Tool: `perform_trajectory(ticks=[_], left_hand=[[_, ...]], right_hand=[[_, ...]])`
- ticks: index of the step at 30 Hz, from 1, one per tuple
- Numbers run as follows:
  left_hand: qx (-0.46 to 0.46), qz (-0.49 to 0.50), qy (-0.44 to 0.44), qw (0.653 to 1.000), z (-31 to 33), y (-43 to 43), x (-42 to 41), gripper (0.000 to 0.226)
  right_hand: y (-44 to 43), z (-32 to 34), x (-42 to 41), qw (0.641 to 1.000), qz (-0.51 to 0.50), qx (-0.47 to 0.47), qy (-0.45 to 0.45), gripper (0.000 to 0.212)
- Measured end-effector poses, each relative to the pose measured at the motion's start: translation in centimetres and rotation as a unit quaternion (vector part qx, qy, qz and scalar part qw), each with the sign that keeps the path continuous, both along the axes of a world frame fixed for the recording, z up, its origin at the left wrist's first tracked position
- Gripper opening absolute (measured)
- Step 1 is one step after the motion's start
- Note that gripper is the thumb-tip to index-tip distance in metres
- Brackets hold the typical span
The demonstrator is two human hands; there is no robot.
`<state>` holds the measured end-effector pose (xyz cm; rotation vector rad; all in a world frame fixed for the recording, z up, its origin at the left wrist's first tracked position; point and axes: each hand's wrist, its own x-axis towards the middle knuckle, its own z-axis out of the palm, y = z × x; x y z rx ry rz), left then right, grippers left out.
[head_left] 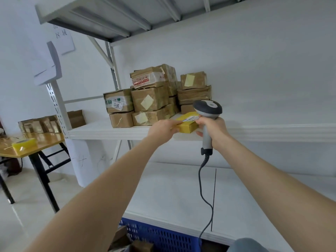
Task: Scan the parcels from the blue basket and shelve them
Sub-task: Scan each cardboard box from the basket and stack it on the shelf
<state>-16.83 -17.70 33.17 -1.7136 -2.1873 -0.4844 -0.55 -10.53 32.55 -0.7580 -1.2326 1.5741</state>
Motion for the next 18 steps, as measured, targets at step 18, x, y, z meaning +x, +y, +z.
perform_trajectory(ticks=[18], left_hand=[[0.018,0.025,-0.051,0.998,-1.2,1.9,-1.3,0.066]], right_hand=[[-1.2,-2.3,0.2,0.999,-0.010,-0.014,0.031,0.008]])
